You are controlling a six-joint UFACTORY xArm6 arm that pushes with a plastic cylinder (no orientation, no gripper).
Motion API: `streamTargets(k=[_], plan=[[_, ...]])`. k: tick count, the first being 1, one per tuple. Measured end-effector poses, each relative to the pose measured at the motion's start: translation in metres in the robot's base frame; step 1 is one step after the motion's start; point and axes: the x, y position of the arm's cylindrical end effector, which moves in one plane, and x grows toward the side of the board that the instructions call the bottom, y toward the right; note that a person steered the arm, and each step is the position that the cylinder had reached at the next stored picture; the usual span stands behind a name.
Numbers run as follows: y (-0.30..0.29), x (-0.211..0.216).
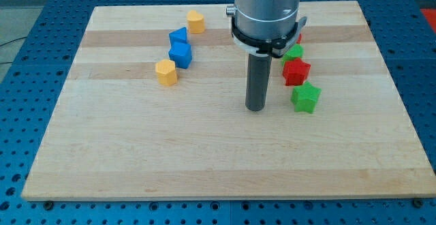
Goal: Place green circle left to the green star
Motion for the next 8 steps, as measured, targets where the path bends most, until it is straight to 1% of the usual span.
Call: streamTargets(k=[1, 2, 3, 4, 5, 6, 7, 8], plan=[[-0.012, 0.002], [0.071, 0.047], [0.176, 0.041], [0.226, -0.034], [0.204, -0.121], [0.155, -0.144], [0.094, -0.131], [0.061, -0.115]])
